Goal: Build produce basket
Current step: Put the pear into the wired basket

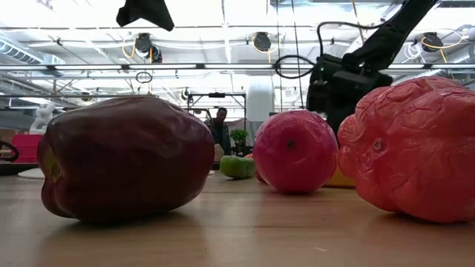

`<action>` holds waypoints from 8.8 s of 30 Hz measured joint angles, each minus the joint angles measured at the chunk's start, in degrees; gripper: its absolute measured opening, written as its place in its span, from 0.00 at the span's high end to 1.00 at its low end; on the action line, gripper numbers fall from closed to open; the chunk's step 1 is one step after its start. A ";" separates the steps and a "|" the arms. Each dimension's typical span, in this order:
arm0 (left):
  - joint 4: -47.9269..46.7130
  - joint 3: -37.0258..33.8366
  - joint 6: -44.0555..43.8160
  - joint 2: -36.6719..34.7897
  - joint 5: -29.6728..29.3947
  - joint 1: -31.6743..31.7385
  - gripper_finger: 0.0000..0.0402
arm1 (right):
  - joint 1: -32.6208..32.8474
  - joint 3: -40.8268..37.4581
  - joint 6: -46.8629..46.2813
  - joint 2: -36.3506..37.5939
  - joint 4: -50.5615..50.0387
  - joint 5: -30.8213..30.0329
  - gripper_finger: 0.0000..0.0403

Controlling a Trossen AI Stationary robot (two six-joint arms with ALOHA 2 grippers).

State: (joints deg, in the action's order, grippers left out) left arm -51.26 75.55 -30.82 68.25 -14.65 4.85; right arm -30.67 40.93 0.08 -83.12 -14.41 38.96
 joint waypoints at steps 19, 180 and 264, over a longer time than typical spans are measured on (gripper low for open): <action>-0.71 0.00 -8.54 -0.02 -3.70 -1.67 0.91 | 14.57 -8.47 0.64 11.02 -2.81 -19.81 0.35; 6.27 -0.20 -19.48 2.05 -8.61 -3.75 0.80 | 23.09 -13.50 -19.13 25.14 32.58 -35.78 1.00; 85.40 -0.07 -1.80 28.85 9.56 4.14 0.60 | 3.27 6.47 -32.94 20.73 42.88 -10.07 0.99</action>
State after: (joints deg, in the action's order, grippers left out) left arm 34.14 75.48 -32.62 97.10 -5.09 8.99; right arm -27.40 47.40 -32.86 -62.39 28.47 28.90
